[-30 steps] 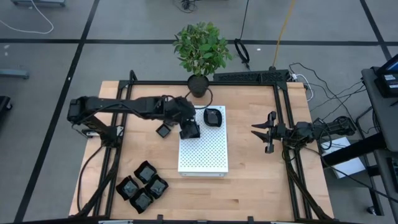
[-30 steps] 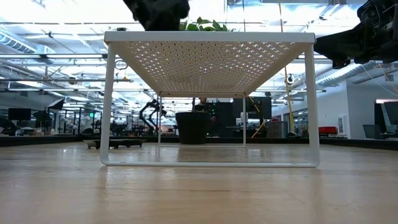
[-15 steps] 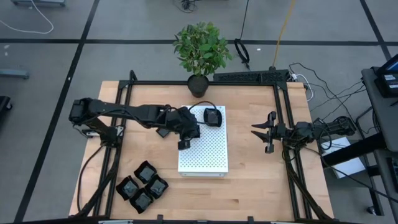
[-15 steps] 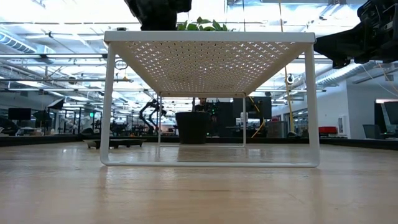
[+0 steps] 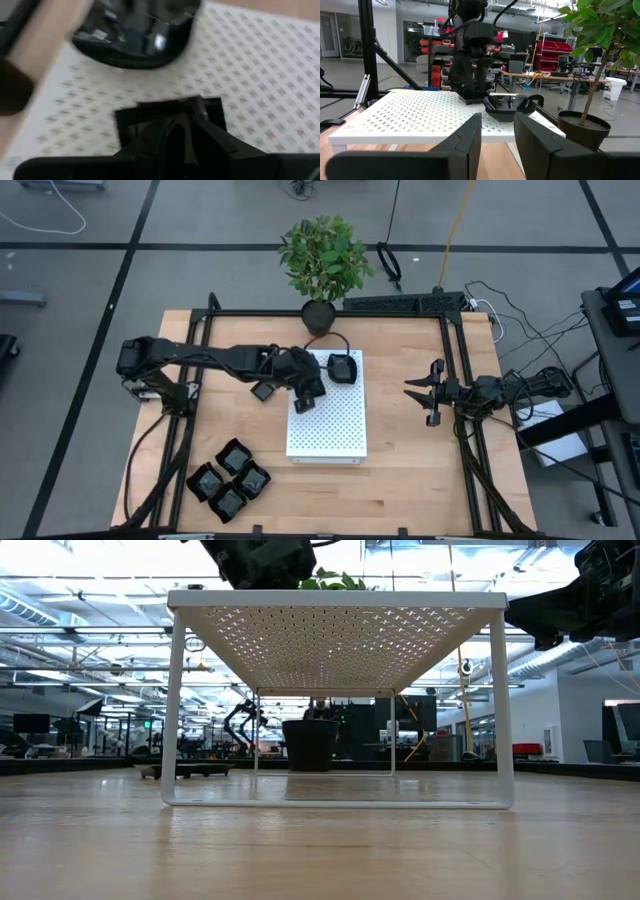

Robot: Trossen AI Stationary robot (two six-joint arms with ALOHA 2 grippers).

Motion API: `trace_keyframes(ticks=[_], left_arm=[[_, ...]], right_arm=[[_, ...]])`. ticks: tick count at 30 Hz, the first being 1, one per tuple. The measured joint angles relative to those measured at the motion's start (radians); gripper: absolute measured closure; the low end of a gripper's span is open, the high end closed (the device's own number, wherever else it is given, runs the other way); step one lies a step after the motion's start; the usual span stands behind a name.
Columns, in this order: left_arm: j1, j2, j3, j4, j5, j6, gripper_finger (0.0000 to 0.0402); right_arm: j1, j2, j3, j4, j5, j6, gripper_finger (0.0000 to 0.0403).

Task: Pick & Place Mini shaped plates
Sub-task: Stack the black square plate on top of the the black square plate on the shelf

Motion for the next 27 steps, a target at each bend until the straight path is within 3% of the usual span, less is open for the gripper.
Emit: trace_keyframes(ticks=[10, 27], left_arm=[[0.053, 0.000, 0.000, -0.016, -0.006, -0.137, 0.0309], [0.057, 0.000, 0.000, -0.005, 0.065, -0.148, 0.0309]], right_arm=[[0.000, 0.000, 0.000, -0.001, 0.000, 0.000, 0.0300], [0.000, 0.000, 0.000, -0.001, 0.000, 0.000, 0.0300]])
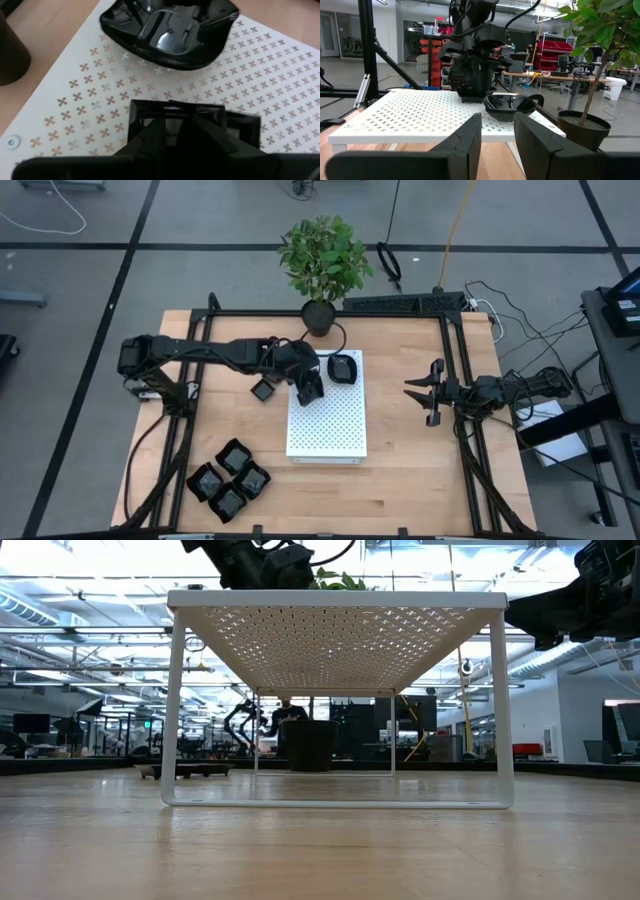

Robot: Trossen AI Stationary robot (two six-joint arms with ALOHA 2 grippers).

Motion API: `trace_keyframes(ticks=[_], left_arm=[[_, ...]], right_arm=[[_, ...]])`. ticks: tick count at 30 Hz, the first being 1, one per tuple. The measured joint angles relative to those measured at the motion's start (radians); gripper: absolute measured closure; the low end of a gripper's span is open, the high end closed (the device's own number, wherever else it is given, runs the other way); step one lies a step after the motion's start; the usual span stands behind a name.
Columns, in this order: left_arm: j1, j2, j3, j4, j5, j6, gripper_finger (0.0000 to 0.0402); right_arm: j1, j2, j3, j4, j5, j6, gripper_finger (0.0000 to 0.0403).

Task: Pick & Place Mini shaped plates
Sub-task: Stack the black square plate on top of the the black square plate on the shelf

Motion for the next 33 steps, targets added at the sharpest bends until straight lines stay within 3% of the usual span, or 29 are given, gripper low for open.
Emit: trace_keyframes(ticks=[16, 18, 24, 33], left_arm=[[-0.045, -0.036, 0.000, 0.019, 0.096, 0.036, 0.0309], [-0.060, -0.061, 0.000, 0.014, 0.034, 0.068, 0.0309], [-0.082, -0.110, 0.001, -0.048, -0.315, 0.091, 0.0309], [-0.051, -0.035, -0.001, -0.057, -0.300, 0.096, 0.0309]], right_arm=[[0.000, 0.000, 0.000, 0.000, 0.000, 0.000, 0.0301], [0.000, 0.000, 0.000, 0.000, 0.000, 0.000, 0.0300], [0.000, 0.000, 0.000, 0.000, 0.000, 0.000, 0.0300], [0.000, 0.000, 0.000, 0.000, 0.000, 0.000, 0.0300]])
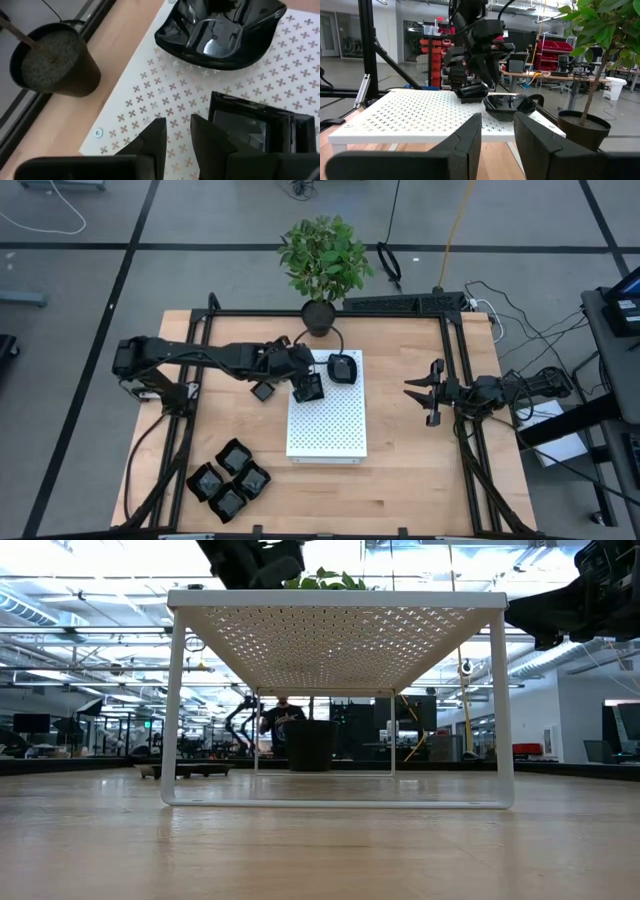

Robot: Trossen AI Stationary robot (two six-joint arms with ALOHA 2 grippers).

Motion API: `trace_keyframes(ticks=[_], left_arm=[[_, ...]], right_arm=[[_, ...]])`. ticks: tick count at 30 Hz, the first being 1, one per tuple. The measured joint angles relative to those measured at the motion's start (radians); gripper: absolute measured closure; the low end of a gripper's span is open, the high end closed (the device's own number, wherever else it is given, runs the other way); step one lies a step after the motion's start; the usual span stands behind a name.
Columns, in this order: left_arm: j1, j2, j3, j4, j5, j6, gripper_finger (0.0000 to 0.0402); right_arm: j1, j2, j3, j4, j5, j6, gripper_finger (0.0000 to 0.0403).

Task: Pick & Place Mini shaped plates
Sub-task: Stack the black square plate on top of the the black square plate on the shelf

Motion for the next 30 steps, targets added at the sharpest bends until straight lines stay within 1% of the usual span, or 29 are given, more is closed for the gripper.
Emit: trace_keyframes(ticks=[4, 9, 13, 16, 18, 19, 22, 24, 30], left_arm=[[0.000, 0.001, 0.000, 0.000, 0.012, -0.005, 0.0309], [0.000, 0.001, 0.000, 0.010, 0.105, -0.026, 0.0309], [0.000, 0.001, 0.000, 0.000, 0.102, -0.028, 0.0309], [0.000, 0.000, 0.000, 0.004, 0.047, -0.027, 0.0309], [0.000, -0.008, 0.000, 0.002, 0.032, -0.029, 0.0309], [0.000, -0.010, 0.001, 0.005, 0.039, -0.032, 0.0309], [0.001, -0.011, 0.002, 0.007, 0.125, -0.034, 0.0309], [-0.001, -0.009, 0.002, 0.003, 0.158, -0.036, 0.0309], [0.001, 0.000, 0.001, -0.009, 0.155, -0.057, 0.0309]], right_arm=[[0.000, 0.000, 0.000, 0.000, 0.000, 0.000, 0.0300], [0.000, 0.000, 0.000, 0.000, 0.000, 0.000, 0.0300], [0.000, 0.000, 0.000, 0.000, 0.000, 0.000, 0.0301], [0.000, 0.000, 0.000, 0.000, 0.000, 0.000, 0.0300], [0.000, 0.000, 0.000, 0.000, 0.000, 0.000, 0.0300], [0.000, 0.000, 0.000, 0.000, 0.000, 0.000, 0.0300], [0.000, 0.000, 0.000, 0.000, 0.000, 0.000, 0.0300], [0.000, 0.000, 0.000, 0.000, 0.000, 0.000, 0.0300], [0.000, 0.000, 0.000, 0.000, 0.000, 0.000, 0.0300]])
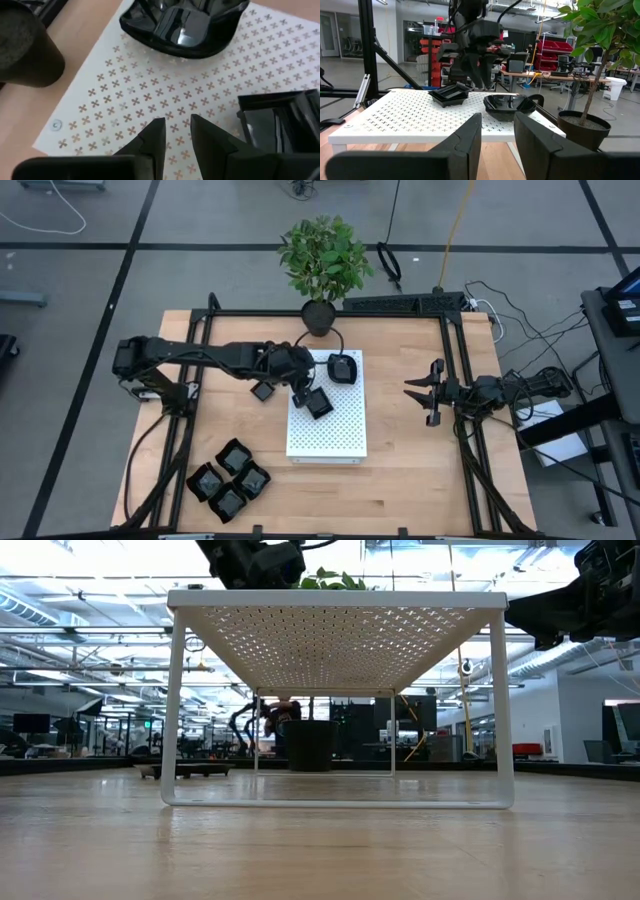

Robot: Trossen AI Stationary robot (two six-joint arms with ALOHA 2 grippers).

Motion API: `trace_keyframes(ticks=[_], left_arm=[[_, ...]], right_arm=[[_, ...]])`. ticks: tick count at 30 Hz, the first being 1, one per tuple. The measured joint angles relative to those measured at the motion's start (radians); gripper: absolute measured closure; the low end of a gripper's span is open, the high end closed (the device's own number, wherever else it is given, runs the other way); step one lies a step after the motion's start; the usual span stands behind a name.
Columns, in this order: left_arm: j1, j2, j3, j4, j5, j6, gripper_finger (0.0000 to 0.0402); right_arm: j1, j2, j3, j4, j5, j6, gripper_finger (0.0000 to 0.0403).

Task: Pick & Place Mini shaped plates
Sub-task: Stack the black square plate on top of the the black square plate on the shelf

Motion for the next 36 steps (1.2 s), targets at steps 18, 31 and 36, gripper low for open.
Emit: trace_keyframes(ticks=[18, 31, 36], left_arm=[[-0.017, -0.115, -0.001, -0.090, 0.031, -0.103, 0.0309], [-0.057, -0.031, 0.000, -0.045, 0.127, -0.088, 0.0309], [-0.057, -0.017, 0.002, -0.019, 0.160, -0.088, 0.0309]], right_arm=[[0.000, 0.000, 0.000, 0.000, 0.000, 0.000, 0.0300], [0.000, 0.000, 0.000, 0.001, 0.000, 0.000, 0.0300], [0.000, 0.001, 0.000, 0.004, 0.000, 0.000, 0.0300]])
